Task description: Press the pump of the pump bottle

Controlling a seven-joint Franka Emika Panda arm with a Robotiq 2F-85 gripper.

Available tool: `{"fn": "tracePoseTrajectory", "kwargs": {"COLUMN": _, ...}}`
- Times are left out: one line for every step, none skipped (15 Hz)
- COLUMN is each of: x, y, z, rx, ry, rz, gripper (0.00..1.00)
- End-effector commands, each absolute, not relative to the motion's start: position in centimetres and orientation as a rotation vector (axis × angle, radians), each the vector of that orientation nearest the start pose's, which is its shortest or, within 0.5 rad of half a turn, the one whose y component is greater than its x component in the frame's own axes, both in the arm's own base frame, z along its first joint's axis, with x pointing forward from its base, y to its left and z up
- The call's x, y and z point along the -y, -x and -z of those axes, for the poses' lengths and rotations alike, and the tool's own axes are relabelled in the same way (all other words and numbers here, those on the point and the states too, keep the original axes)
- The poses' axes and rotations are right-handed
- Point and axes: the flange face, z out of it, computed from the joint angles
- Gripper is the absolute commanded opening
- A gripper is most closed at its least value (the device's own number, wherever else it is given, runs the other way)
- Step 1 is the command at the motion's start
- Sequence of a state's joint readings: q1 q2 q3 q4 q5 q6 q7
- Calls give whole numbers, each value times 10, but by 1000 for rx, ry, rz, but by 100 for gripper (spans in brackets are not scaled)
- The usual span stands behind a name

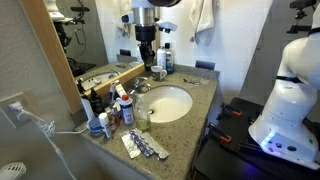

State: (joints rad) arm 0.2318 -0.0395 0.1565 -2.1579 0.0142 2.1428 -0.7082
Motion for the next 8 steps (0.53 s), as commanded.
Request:
{"fn": "tracePoseTrajectory", "kwargs": {"x": -206, "y": -496, "z": -403, "rx": 1643, "ry": 2611, "rz": 63, "gripper": 5}}
{"fn": "tracePoseTrajectory", "kwargs": {"x": -207, "y": -496, "z": -398, "rx": 1643, "ry": 2598, "rz": 56, "gripper": 5}}
{"fn": "tracePoseTrajectory", "kwargs": {"x": -208, "y": -496, "z": -392, "rx": 1641, "ry": 2583, "rz": 45, "gripper": 4}}
{"fn": "tracePoseTrajectory", "kwargs": {"x": -210, "y": -495, "z": -388, "rx": 1643, "ry": 2569, "rz": 37, "gripper": 5}}
{"fn": "tracePoseTrajectory", "kwargs": {"x": -212, "y": -494, "z": -383, "rx": 1640, "ry": 2562, "rz": 31, "gripper": 4}}
{"fn": "tracePoseTrajectory", "kwargs": {"x": -214, "y": -493, "z": -378, "rx": 1645, "ry": 2544, "rz": 22, "gripper": 4}}
{"fn": "tracePoseTrajectory", "kwargs": {"x": -216, "y": -491, "z": -373, "rx": 1644, "ry": 2535, "rz": 13, "gripper": 4}}
{"fn": "tracePoseTrajectory", "kwargs": {"x": -219, "y": -489, "z": -369, "rx": 1648, "ry": 2523, "rz": 4, "gripper": 4}}
